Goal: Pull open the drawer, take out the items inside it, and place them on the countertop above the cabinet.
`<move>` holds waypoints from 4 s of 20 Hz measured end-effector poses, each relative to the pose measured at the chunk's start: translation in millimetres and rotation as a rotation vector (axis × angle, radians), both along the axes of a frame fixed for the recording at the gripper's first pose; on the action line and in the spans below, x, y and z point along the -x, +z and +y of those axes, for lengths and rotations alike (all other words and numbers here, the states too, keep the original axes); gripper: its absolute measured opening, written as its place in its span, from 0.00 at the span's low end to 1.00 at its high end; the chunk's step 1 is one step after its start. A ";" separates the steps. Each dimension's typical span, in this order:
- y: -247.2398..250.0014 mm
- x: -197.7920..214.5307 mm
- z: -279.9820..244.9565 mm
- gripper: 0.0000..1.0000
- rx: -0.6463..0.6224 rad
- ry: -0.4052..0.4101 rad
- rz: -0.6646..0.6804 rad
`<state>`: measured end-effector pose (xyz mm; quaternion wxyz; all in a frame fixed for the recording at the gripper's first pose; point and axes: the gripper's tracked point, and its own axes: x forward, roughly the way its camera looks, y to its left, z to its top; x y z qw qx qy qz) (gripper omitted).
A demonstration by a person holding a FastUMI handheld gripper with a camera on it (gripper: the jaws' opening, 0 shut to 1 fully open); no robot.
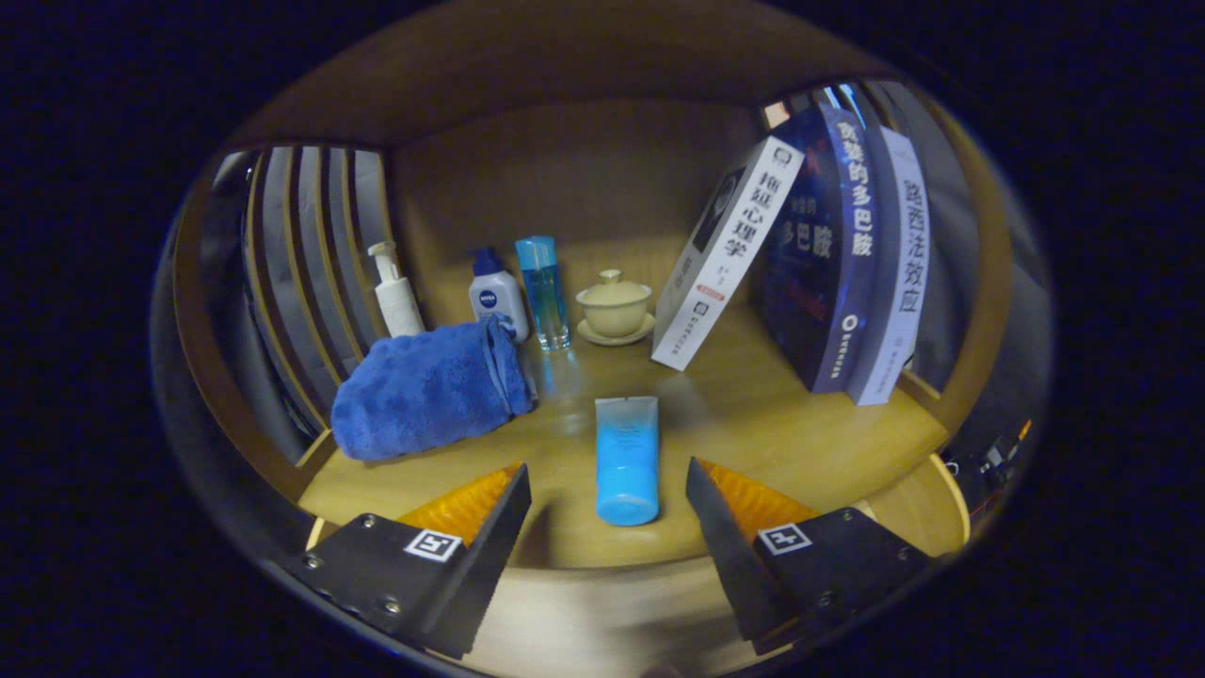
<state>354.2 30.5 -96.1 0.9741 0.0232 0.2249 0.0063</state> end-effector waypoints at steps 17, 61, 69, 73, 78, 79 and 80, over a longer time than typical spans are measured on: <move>-19.6 205.2 -32.3 0.99 0.058 0.072 -0.102; -98.5 319.5 -21.5 0.99 -0.025 0.104 -0.249; -105.9 289.3 -17.2 0.99 0.009 0.091 -0.247; -86.4 253.4 -19.0 0.99 0.024 0.059 -0.316; -78.3 210.1 -20.2 0.99 -0.061 0.003 -0.366; -75.0 202.2 -21.8 0.99 -0.080 0.002 -0.366; -79.5 188.7 -19.6 0.99 -0.079 0.006 -0.344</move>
